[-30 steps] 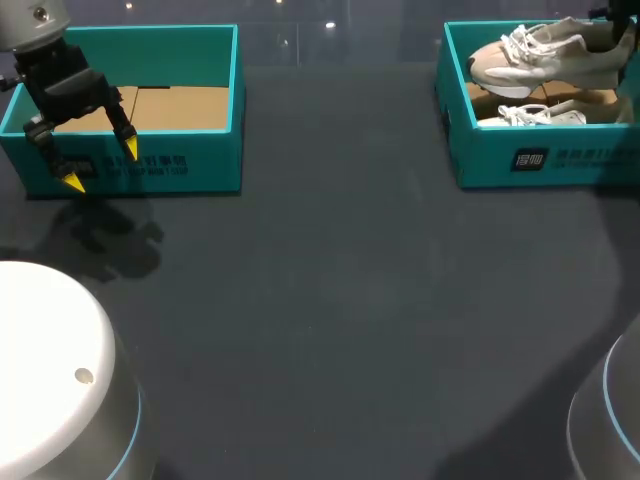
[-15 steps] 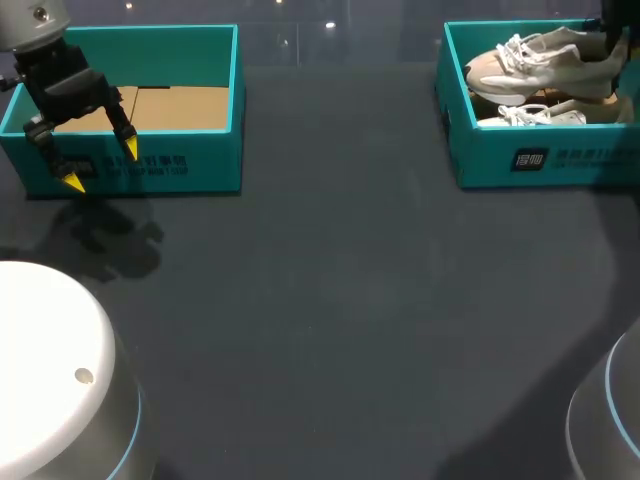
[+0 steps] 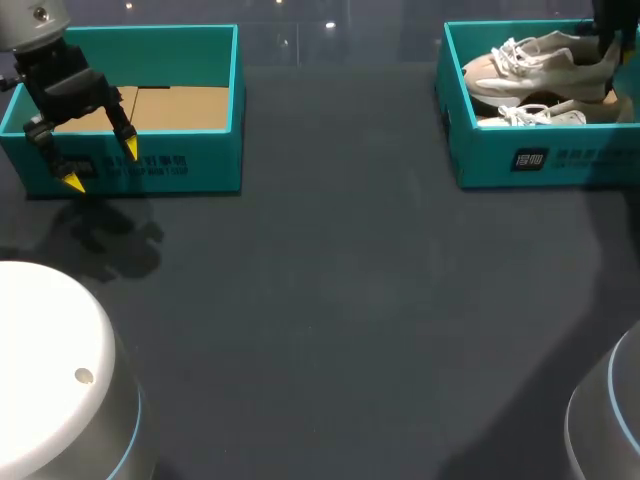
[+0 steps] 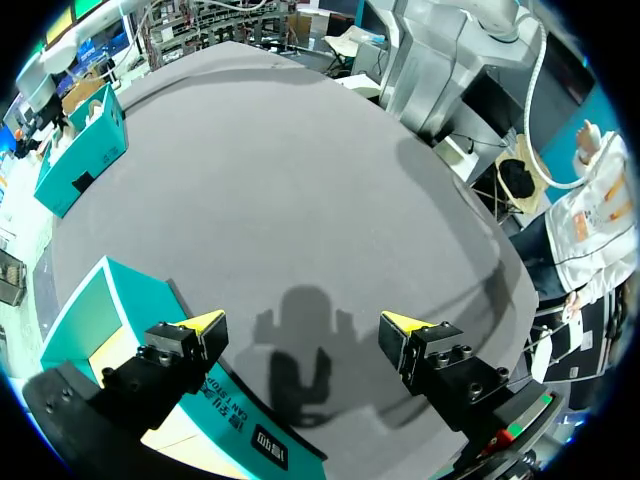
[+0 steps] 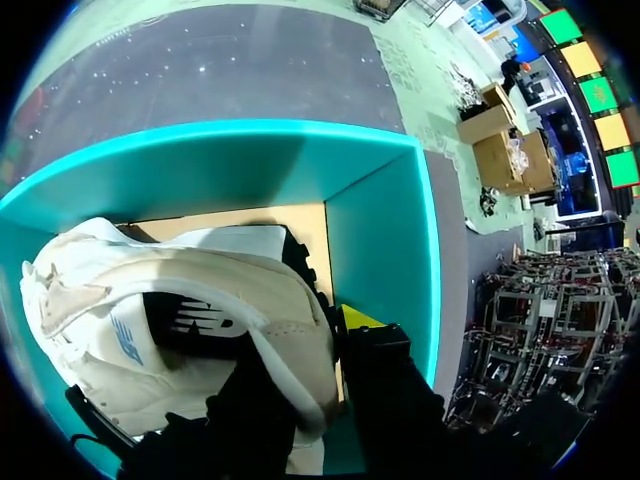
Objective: Take the shoe out of the shoebox, open the shoe tongue, remove and reinsert the insole, then place the shoe into the shoebox
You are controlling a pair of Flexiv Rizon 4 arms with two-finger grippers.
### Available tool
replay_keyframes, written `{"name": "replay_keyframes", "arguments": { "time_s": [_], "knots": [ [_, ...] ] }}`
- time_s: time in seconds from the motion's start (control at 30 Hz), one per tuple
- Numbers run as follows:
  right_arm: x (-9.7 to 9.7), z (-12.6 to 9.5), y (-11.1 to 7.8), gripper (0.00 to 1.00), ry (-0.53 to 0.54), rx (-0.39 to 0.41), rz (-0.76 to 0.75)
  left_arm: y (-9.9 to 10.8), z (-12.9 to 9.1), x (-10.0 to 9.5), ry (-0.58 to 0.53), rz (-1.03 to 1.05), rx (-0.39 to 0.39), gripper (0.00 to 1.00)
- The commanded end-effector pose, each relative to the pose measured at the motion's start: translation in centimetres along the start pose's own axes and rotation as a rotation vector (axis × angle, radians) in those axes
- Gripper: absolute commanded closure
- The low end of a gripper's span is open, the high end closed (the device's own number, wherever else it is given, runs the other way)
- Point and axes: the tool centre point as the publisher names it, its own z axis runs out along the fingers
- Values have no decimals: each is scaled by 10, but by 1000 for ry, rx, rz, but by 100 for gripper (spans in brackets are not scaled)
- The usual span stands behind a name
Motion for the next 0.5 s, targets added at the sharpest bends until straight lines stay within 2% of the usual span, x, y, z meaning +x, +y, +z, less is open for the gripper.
{"name": "replay_keyframes", "arguments": {
  "time_s": [0.03,0.5],
  "knots": [
    [4,8,12,100,-18,31,-2,0,0,0,2,1,-1,0],
    [11,28,16,100,-1,45,-22,0,0,0,2,1,-1,0]
  ]
}}
